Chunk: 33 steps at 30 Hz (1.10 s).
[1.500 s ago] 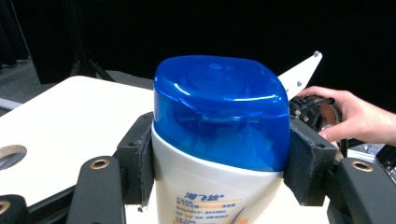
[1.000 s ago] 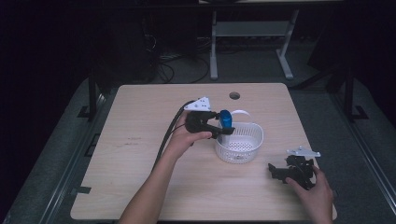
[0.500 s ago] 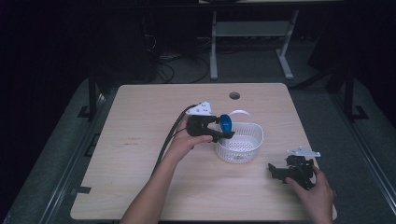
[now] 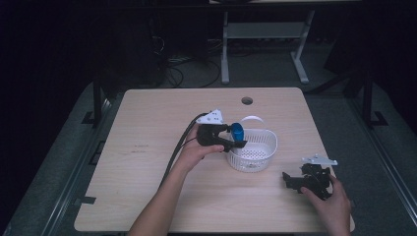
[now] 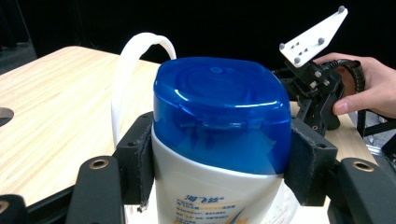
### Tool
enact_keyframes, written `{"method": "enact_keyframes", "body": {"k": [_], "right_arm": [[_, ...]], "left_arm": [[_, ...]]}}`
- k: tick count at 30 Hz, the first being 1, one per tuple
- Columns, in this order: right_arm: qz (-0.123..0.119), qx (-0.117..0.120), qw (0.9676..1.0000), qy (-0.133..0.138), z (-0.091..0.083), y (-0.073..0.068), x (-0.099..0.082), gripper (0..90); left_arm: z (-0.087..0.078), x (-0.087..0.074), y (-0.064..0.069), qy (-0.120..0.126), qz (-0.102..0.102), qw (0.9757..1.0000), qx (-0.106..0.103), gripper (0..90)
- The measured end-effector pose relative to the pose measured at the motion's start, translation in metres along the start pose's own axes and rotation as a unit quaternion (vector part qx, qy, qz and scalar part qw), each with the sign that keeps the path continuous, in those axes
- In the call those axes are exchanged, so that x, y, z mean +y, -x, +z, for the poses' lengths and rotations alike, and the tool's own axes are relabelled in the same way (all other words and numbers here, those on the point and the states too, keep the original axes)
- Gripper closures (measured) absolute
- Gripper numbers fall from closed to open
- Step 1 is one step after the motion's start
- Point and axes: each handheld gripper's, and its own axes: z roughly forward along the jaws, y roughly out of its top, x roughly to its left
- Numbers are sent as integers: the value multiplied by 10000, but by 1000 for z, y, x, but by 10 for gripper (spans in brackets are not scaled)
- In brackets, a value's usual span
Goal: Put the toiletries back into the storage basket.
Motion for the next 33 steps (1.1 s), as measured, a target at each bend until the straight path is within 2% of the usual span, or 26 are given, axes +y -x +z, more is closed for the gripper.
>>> {"method": "enact_keyframes", "body": {"k": [7,9,15,18,25,29,33], "right_arm": [[0,-1,10000,1,0,0,0,5],[-2,-1,10000,1,0,0,0,5],[-1,0,10000,1,0,0,0,5],[-4,2,10000,1,0,0,0,5],[-2,3,10000,0,0,0,0,4],[-4,-2,10000,0,0,0,0,5],[-5,-2,10000,0,0,0,0,5]], "left_arm": [[1,-1,2,-25,-34,10000,46,347],[1,0,3,-80,-53,9999,64,311],[-2,3,9,-177,18,9992,356,267],[-6,4,9,-182,-53,9989,421,223],[-21,8,12,-256,-35,9984,505,215],[-36,11,13,-283,-19,9976,627,215],[-52,11,15,-297,-36,9974,658,215]]}}
